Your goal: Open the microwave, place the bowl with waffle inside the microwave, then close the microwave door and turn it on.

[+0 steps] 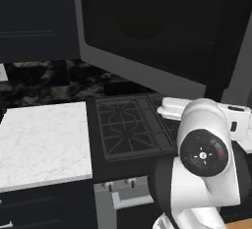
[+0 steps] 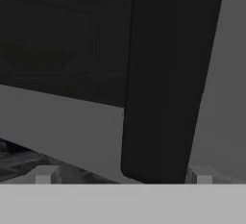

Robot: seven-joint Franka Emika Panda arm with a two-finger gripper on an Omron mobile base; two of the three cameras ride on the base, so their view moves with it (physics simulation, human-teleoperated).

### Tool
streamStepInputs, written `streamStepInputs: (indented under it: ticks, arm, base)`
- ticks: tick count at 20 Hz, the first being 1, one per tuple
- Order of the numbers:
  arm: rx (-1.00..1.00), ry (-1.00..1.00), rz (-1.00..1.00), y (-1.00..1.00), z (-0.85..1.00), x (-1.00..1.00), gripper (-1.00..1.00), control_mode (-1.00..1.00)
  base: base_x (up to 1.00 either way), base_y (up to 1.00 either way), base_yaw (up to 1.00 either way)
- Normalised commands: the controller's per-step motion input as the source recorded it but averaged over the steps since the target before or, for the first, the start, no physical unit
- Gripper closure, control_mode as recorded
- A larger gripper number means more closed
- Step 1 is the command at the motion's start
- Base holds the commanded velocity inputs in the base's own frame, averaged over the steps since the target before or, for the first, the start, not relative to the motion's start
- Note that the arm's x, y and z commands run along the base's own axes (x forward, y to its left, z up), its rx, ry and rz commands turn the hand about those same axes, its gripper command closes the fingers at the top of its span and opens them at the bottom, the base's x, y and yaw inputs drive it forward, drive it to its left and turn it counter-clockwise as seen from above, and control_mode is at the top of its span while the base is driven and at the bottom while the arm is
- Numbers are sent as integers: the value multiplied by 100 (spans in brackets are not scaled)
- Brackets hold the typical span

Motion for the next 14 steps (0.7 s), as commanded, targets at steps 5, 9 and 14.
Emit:
streamStepInputs:
  ticks: [5,9,14]
  arm:
    - [0,0,5,-47,-3,100,-100,-100]
    - [3,0,2,-39,0,100,-100,-100]
    - [6,0,0,-37,0,100,-100,-100]
  base:
    - [0,0,0]
    - [0,0,0]
    - [0,0,0]
